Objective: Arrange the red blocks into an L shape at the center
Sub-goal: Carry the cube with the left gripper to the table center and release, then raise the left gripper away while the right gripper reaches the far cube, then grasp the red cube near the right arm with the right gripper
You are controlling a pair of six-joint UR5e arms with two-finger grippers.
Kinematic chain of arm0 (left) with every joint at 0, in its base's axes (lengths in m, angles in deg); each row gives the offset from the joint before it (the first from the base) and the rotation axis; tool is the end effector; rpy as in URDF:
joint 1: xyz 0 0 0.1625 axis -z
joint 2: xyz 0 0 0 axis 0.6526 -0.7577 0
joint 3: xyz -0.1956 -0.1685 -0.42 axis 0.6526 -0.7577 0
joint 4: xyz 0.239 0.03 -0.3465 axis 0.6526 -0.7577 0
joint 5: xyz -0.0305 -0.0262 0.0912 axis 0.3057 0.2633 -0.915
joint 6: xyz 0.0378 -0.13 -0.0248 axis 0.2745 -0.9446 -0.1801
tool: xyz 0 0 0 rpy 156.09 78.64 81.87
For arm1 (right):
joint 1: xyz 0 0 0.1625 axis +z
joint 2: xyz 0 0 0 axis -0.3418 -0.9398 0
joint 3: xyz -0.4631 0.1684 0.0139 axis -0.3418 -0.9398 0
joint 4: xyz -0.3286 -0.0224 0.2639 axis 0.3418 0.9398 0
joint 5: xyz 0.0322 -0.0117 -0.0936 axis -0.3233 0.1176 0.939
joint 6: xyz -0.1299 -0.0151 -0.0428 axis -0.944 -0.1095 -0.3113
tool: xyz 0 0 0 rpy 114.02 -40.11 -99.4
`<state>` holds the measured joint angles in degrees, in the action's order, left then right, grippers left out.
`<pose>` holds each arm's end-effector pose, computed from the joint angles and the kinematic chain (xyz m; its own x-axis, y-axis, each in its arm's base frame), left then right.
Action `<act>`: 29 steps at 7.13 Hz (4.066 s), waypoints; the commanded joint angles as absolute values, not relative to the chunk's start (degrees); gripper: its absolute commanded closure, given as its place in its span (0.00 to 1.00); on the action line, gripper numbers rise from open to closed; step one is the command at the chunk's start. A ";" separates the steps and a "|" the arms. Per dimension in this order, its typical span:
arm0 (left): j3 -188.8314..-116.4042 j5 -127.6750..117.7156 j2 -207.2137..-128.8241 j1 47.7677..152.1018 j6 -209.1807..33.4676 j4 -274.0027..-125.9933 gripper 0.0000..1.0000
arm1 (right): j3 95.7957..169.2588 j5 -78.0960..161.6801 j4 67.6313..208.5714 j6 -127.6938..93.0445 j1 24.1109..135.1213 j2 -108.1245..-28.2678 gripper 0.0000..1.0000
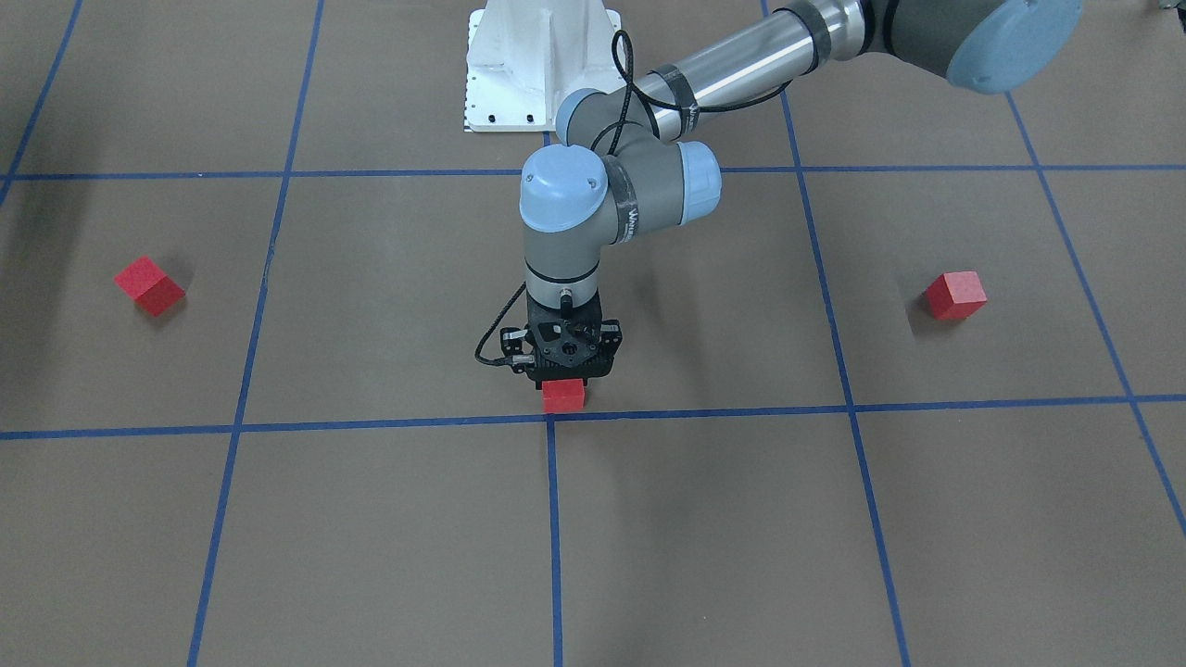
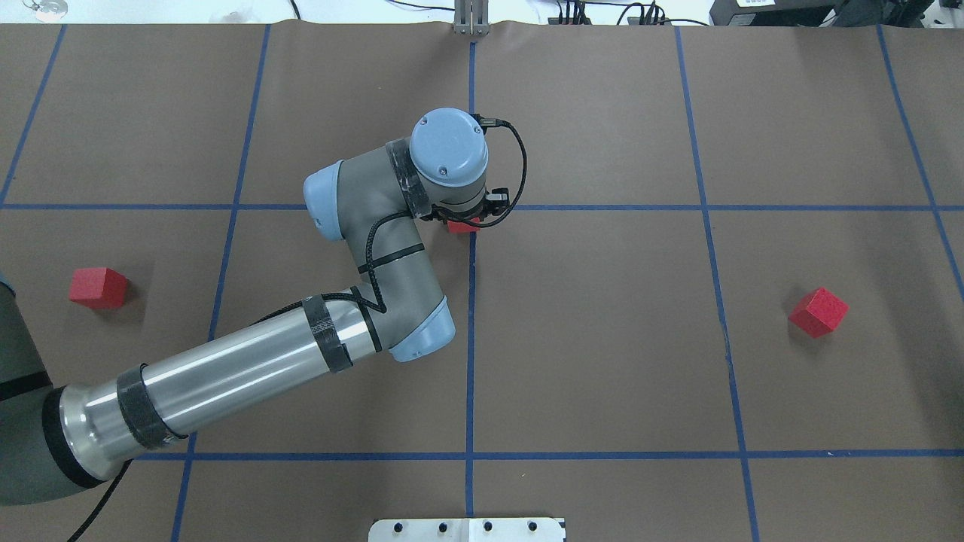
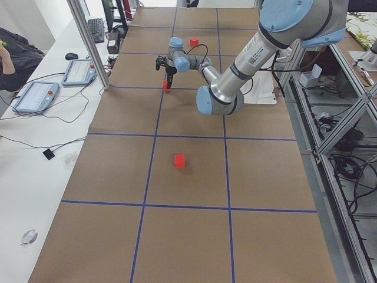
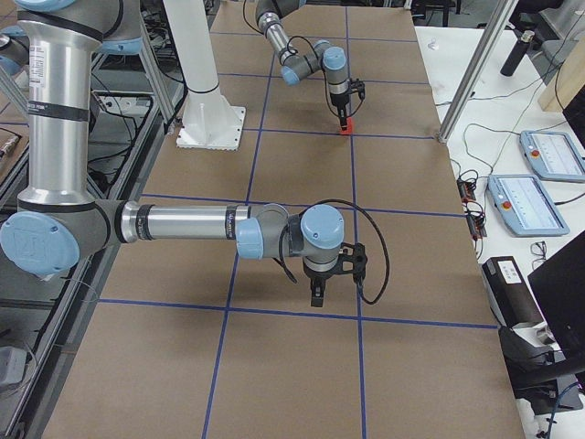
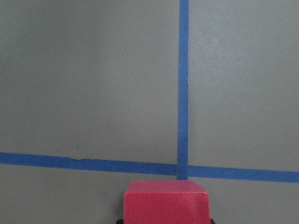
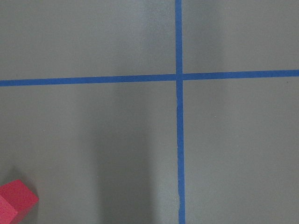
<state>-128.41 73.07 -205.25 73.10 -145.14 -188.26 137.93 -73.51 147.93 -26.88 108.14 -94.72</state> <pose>0.7128 -0.5823 0.2271 0.6669 -0.0622 -0.7425 0.2284 0.9656 0.1242 0.0160 -0.4544 0.7204 0.6613 0.0292 0.7495 -0.0482 0.9988 0.0036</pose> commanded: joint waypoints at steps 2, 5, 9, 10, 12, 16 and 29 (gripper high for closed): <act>-123.70 73.07 -208.98 72.91 -145.37 -188.40 1.00 | 137.88 -73.44 147.93 -26.88 108.14 -94.72 0.01; -123.70 72.98 -208.63 72.82 -142.30 -188.22 0.00 | 137.88 -73.26 147.93 -26.88 108.14 -94.63 0.01; -129.75 74.47 -208.54 77.73 -142.38 -187.78 0.00 | 136.40 -73.17 148.45 -26.10 105.15 -90.17 0.01; -130.02 76.21 -208.11 79.57 -142.38 -187.78 0.00 | 134.04 -73.52 147.76 -26.09 102.45 -90.06 0.01; -133.51 83.05 -205.32 84.22 -142.30 -186.82 0.00 | 135.94 -71.79 137.36 -25.74 98.07 -90.50 0.01; -148.80 91.32 -189.94 93.89 -135.77 -185.77 0.00 | 140.67 -71.16 119.98 -22.41 82.51 -93.22 0.01; -151.56 91.70 -183.49 94.79 -130.87 -185.23 0.00 | 138.67 -62.28 120.86 -22.40 69.73 -96.21 0.01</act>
